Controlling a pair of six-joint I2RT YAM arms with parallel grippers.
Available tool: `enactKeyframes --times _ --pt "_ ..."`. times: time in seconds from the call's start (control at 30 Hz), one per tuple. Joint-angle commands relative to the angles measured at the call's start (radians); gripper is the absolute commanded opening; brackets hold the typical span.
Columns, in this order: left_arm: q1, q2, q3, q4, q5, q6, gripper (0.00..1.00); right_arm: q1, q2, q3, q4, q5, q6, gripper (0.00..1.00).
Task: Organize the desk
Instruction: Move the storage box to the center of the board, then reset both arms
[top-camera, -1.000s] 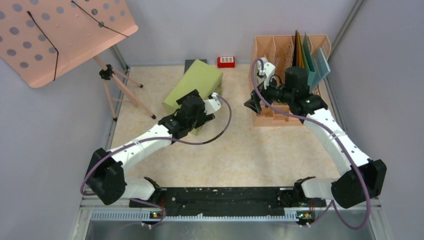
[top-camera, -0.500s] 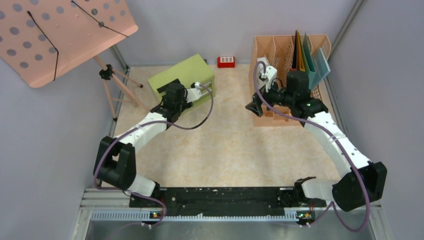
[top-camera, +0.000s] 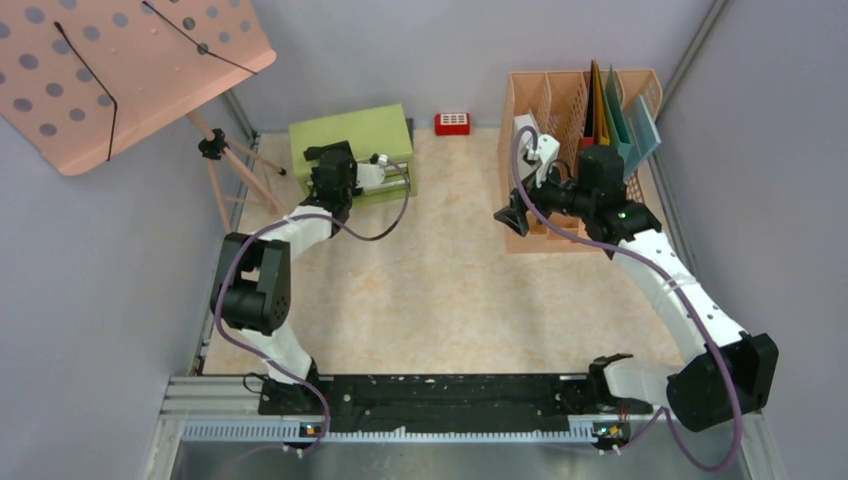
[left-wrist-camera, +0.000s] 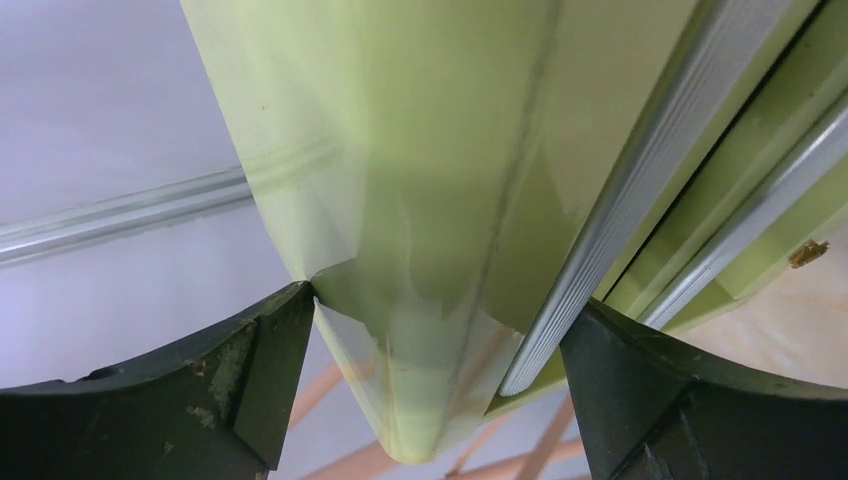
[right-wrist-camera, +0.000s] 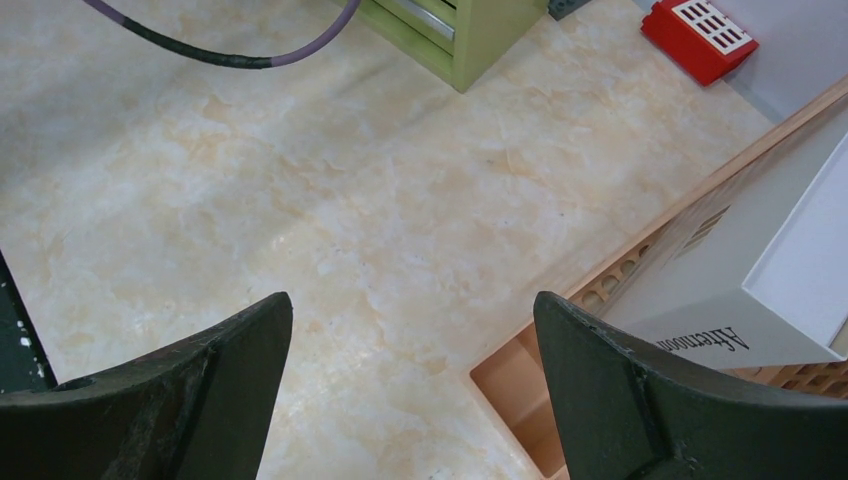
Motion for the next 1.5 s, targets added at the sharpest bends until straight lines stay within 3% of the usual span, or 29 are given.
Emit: enactKeyframes --times 0.0,0.13,0.3,0.43,0.6,0.83,1.1,1.33,1.47 --pt "0.041 0.093 0.086 0.243 0.142 0.109 0.94 -0.021 -0.027 -0.002 0.031 -0.023 0.013 0.9" --pt "0.04 0.091 0.115 0.268 0.156 0.102 0.96 -0.029 -0.041 -0.005 0.029 -0.019 0.017 0.9" --pt "0.02 -0.025 0.091 0.095 0.157 -0.046 0.98 -0.036 -0.06 -0.01 0.028 0.001 0.029 0.9" --pt "0.005 -0.153 0.077 -0.147 0.158 -0.25 0.99 -0.038 -0.08 0.001 0.028 0.01 0.053 0.92" --pt "0.006 -0.343 0.084 -0.447 0.251 -0.611 0.99 -0.051 -0.104 0.063 0.006 0.063 0.072 0.96" --pt "0.008 -0.654 -0.003 -0.558 0.398 -0.962 0.99 -0.17 -0.138 0.152 0.001 0.228 0.201 0.99" --pt "0.045 -0.808 0.043 -0.647 0.321 -1.115 0.99 -0.26 -0.242 0.163 -0.035 0.242 0.165 0.99" --pt "0.066 -0.91 0.089 -0.7 0.261 -1.163 0.99 -0.298 -0.345 0.092 -0.03 0.465 0.092 0.99" --pt "0.094 -0.972 0.095 -0.725 0.27 -1.178 0.99 -0.299 -0.386 0.031 -0.047 0.514 0.06 0.99"
